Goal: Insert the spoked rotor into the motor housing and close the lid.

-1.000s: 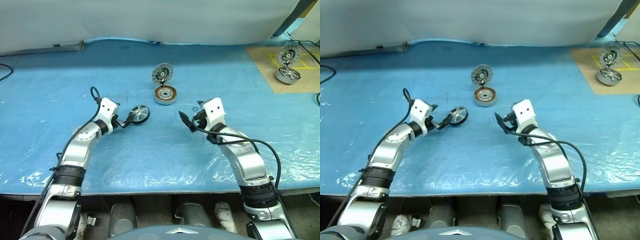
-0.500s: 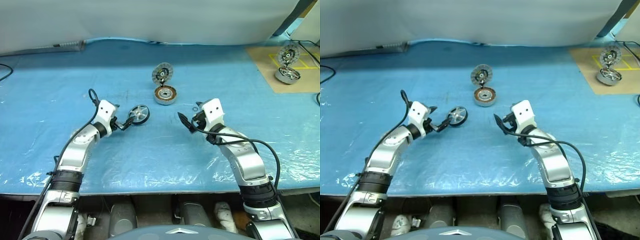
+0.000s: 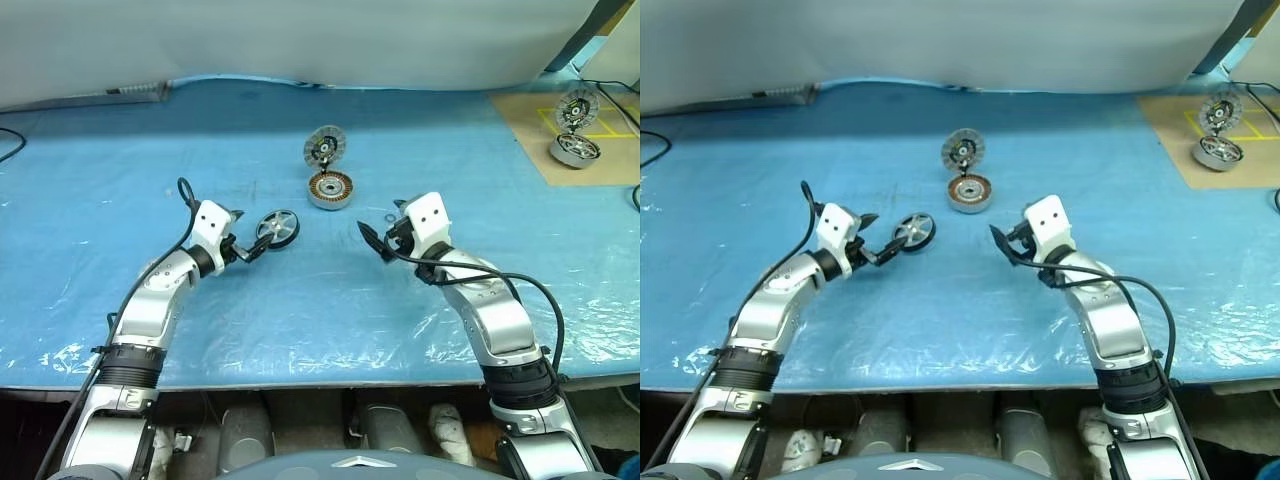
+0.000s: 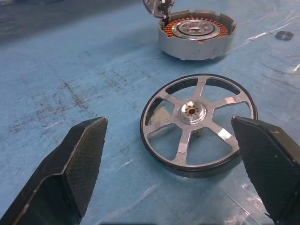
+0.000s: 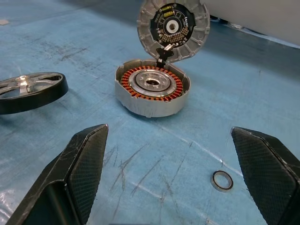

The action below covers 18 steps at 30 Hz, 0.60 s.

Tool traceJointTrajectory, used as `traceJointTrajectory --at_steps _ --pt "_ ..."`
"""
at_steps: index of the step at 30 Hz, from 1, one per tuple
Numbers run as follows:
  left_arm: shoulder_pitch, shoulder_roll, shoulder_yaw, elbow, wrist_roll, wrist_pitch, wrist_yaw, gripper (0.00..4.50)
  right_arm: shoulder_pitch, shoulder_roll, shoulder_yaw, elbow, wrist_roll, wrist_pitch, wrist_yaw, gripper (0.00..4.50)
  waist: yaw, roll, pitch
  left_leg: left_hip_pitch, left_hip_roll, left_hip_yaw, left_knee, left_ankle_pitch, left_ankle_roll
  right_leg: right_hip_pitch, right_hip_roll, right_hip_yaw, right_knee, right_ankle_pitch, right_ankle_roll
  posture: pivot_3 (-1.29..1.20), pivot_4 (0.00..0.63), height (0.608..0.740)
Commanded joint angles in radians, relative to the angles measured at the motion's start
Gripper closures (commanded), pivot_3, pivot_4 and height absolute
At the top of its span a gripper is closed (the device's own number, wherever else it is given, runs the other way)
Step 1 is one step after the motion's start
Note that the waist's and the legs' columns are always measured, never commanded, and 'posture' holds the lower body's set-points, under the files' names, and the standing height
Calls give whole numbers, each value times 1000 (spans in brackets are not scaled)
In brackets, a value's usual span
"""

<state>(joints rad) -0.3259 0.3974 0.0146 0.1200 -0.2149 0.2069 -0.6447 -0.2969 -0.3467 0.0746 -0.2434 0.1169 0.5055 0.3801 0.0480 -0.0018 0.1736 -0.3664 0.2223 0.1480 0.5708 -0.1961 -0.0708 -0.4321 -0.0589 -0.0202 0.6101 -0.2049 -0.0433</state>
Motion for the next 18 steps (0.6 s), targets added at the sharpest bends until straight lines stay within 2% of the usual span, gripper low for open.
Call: traceJointTrajectory --at_steps 1,10,18 --pt "17 9 16 -66 -29 7 -17 0 -13 -3 -5 -17 -3 -3 3 66 0 0 0 0 0 0 0 0 0 0 0 0 0 0 0 0 150 740" --pt "28 7 -1 -88 -34 28 -34 0 1 -12 3 -37 -7 22 8 66 0 0 0 0 0 0 0 0 0 0 0 0 0 0 0 0 150 740" --pt "34 7 -6 -84 -21 25 -27 0 -45 -36 43 -32 -18 78 34 66 -1 0 0 0 0 0 0 0 0 0 0 0 0 0 0 0 150 740"
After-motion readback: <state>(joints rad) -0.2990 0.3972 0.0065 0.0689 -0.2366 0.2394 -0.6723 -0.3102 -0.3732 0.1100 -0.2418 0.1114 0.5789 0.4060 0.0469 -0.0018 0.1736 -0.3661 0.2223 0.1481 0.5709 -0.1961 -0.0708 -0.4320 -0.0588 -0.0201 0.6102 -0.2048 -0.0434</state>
